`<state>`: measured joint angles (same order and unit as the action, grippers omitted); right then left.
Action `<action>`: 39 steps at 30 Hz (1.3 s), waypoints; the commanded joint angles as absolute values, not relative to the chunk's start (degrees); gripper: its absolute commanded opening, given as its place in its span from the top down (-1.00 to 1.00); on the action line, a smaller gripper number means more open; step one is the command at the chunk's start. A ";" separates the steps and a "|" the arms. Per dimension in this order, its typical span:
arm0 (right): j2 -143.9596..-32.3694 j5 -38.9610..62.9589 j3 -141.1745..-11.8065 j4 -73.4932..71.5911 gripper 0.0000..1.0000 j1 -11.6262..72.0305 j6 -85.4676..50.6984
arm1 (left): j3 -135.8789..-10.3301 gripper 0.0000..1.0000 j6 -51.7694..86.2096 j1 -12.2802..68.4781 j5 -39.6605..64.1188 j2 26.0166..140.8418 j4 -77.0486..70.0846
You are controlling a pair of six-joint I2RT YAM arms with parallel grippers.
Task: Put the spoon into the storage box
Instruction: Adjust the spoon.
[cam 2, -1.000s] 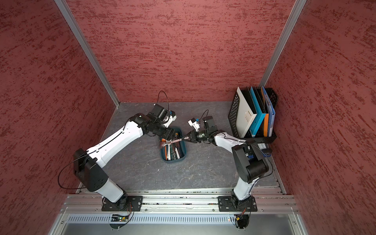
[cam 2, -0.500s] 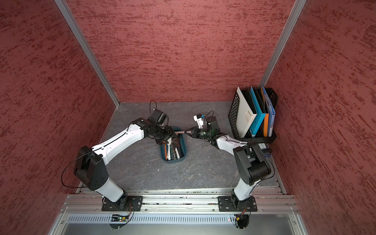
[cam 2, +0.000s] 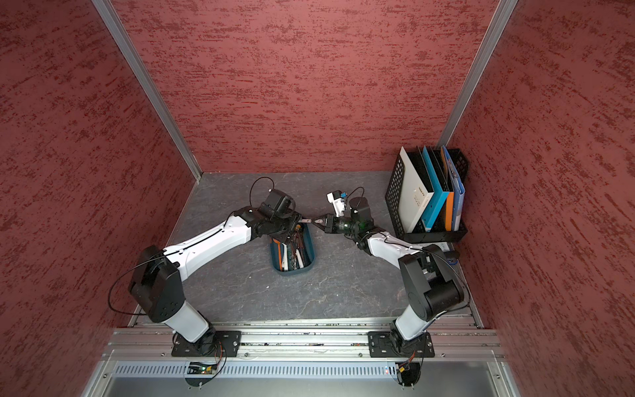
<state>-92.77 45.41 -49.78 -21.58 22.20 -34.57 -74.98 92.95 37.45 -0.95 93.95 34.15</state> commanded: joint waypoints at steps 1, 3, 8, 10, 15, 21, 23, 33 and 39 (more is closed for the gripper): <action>-90.58 46.51 -49.60 -24.31 1.00 23.20 -33.04 | -74.83 -0.42 97.77 38.29 -5.55 95.20 30.15; -89.80 46.71 -49.11 -25.09 1.00 23.59 -32.78 | -75.74 -0.36 98.12 38.71 -5.96 96.55 30.05; -88.21 45.71 -48.53 -23.71 1.00 24.03 -31.27 | -76.61 0.01 97.66 39.28 -6.75 98.66 27.64; -87.97 45.64 -48.22 -24.02 1.00 24.03 -31.27 | -76.72 0.23 97.31 39.35 -6.35 99.34 27.06; -88.10 45.44 -47.90 -23.14 1.00 24.07 -31.62 | -76.41 0.71 95.63 39.22 -5.92 100.01 26.15; -88.05 45.21 -47.35 -21.20 0.45 24.07 -31.67 | -77.69 1.00 89.35 38.03 -2.10 100.84 25.27; -87.30 44.75 -47.71 -19.47 0.12 24.08 -30.63 | -78.46 1.00 85.45 37.19 1.02 101.29 26.20; -80.38 45.37 -51.38 0.30 -0.13 19.44 -20.63 | -76.69 1.00 61.20 33.57 15.17 98.29 35.13; -76.49 42.27 -50.68 9.18 -0.14 16.81 -15.53 | -74.57 1.00 57.15 33.44 20.97 101.04 37.73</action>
<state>-77.80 44.31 -49.91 1.91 17.34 -19.90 -75.72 62.35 33.43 16.62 100.18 35.40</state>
